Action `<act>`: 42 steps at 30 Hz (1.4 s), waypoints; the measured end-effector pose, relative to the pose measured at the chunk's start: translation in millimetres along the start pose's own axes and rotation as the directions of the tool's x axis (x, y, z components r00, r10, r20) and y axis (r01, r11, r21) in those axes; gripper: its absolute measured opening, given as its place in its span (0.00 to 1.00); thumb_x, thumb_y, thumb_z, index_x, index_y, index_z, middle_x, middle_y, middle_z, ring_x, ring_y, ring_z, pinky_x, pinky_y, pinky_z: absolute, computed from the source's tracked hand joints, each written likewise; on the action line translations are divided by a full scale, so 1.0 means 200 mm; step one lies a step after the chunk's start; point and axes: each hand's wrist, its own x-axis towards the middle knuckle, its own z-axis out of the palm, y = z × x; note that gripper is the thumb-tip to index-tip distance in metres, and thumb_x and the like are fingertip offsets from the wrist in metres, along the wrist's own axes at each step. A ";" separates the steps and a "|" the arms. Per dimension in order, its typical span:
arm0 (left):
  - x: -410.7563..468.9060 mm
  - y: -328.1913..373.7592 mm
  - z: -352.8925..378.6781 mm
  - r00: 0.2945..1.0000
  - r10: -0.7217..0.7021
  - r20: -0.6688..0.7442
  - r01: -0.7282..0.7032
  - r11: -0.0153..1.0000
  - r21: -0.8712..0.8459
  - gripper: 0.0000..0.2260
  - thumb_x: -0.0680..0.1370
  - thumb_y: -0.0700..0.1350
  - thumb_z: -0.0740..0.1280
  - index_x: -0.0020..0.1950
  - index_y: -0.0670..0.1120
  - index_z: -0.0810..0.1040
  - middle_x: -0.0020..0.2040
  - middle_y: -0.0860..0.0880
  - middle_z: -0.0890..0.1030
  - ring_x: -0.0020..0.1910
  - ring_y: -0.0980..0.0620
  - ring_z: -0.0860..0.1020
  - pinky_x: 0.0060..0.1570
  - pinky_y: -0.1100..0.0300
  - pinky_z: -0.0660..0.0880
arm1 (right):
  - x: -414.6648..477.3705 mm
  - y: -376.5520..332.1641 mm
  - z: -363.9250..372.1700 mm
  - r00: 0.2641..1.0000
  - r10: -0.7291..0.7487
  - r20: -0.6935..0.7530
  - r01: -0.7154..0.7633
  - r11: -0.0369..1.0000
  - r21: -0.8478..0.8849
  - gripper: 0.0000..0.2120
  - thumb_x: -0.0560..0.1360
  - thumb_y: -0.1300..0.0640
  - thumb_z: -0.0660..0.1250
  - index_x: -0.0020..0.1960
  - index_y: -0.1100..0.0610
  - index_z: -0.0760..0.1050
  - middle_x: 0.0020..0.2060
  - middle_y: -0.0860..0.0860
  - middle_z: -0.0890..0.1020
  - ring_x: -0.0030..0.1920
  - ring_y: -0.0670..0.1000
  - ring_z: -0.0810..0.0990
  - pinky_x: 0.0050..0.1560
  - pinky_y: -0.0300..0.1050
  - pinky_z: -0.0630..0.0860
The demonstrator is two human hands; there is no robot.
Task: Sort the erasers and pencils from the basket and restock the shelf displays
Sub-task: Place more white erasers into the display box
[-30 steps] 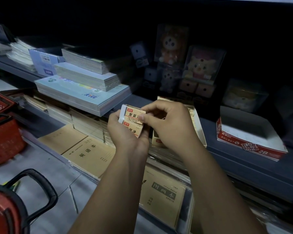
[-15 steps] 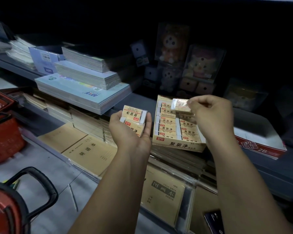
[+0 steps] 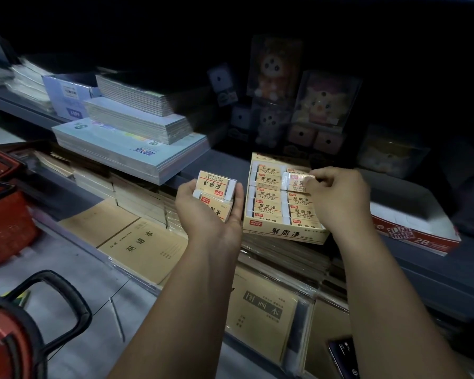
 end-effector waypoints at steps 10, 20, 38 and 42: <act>0.01 0.00 -0.01 1.000 -0.009 0.006 0.009 1.000 0.019 0.15 0.79 0.49 0.66 0.61 0.41 0.79 0.56 0.38 0.82 0.53 0.38 0.82 0.48 0.48 0.84 | 0.02 0.00 0.00 0.992 -0.060 0.111 0.074 0.989 -0.131 0.10 0.79 0.53 0.70 0.60 0.47 0.83 0.61 0.51 0.79 0.45 0.42 0.75 0.36 0.30 0.67; 0.03 0.00 -0.02 1.000 -0.019 0.008 0.019 0.999 0.030 0.16 0.79 0.49 0.65 0.62 0.41 0.79 0.57 0.38 0.82 0.53 0.38 0.83 0.49 0.49 0.84 | 0.02 -0.01 -0.01 0.987 -0.027 0.157 0.061 0.974 -0.219 0.13 0.78 0.54 0.72 0.61 0.47 0.81 0.64 0.52 0.75 0.42 0.44 0.73 0.33 0.31 0.65; 0.02 0.01 -0.02 0.999 -0.010 0.035 0.008 0.997 0.074 0.15 0.80 0.49 0.64 0.62 0.41 0.79 0.55 0.38 0.82 0.51 0.40 0.83 0.48 0.50 0.84 | -0.06 -0.20 0.10 0.920 -0.341 0.191 0.387 0.865 -0.319 0.10 0.75 0.43 0.71 0.52 0.47 0.82 0.51 0.46 0.77 0.57 0.52 0.75 0.58 0.54 0.73; 0.05 0.00 -0.03 0.997 0.017 0.070 -0.023 0.996 0.082 0.12 0.80 0.48 0.63 0.53 0.42 0.81 0.42 0.44 0.85 0.43 0.48 0.85 0.42 0.57 0.82 | -0.14 -0.32 0.17 0.854 -0.411 0.319 0.408 0.909 0.080 0.09 0.74 0.48 0.75 0.54 0.47 0.84 0.48 0.44 0.79 0.49 0.40 0.77 0.47 0.36 0.71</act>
